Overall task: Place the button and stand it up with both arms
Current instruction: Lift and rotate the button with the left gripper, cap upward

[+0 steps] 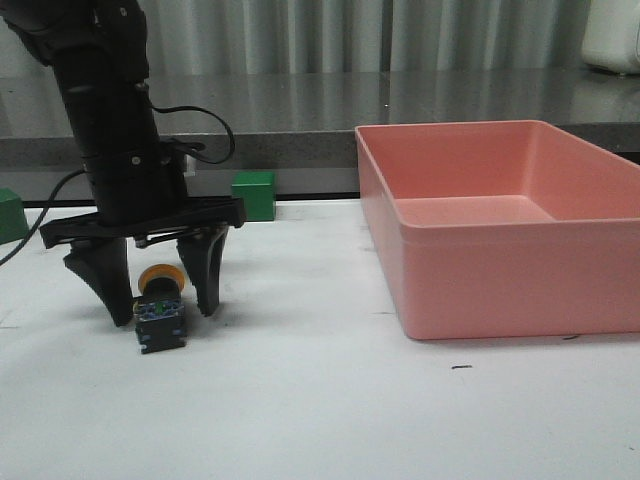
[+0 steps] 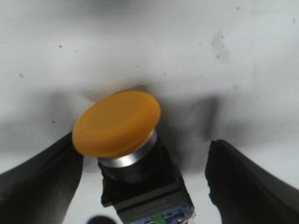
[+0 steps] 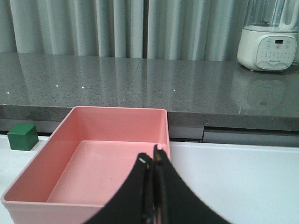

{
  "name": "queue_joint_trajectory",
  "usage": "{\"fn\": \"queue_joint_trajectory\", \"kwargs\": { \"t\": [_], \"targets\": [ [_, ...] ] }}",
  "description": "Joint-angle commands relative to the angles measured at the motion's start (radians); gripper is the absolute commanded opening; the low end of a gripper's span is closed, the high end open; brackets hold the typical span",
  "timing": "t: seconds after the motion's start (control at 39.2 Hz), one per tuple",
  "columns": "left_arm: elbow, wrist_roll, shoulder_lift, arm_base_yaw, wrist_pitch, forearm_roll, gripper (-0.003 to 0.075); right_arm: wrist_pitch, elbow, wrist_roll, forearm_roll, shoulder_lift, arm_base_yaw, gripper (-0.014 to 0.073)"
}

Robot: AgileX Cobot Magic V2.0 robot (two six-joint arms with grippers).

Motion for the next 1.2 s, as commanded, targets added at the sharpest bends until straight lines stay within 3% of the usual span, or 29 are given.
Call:
{"fn": "queue_joint_trajectory", "kwargs": {
  "t": [0.0, 0.08, 0.18, 0.28, 0.41, 0.89, 1.17],
  "targets": [
    [-0.027, -0.011, -0.048, -0.007, 0.016, -0.015, 0.0383, -0.081, -0.027, -0.006, -0.017, 0.008, -0.007, -0.0062],
    [-0.027, -0.011, -0.048, -0.007, 0.022, -0.013, 0.0265, -0.081, -0.027, -0.006, -0.017, 0.008, -0.007, -0.0062],
    [-0.027, -0.011, -0.05, -0.007, 0.025, 0.014, 0.0171, -0.081, -0.027, -0.006, -0.017, 0.008, -0.007, -0.0062],
    [-0.027, -0.011, -0.072, -0.007, 0.019, 0.043, 0.0148, -0.081, -0.027, -0.006, -0.017, 0.008, -0.007, -0.0062],
    [0.001, -0.011, -0.145, -0.007, -0.096, 0.063, 0.0148, -0.081, -0.027, -0.006, -0.017, 0.008, -0.007, -0.0062],
    [0.512, -0.011, -0.56, -0.004, -0.915, 0.323, 0.0148, -0.081, -0.027, -0.006, -0.017, 0.008, -0.007, -0.0062],
    [0.838, -0.003, -0.618, -0.004, -1.471, 0.475, 0.0148, -0.081, -0.027, -0.006, -0.017, 0.008, -0.007, -0.0062]
  ]
}}
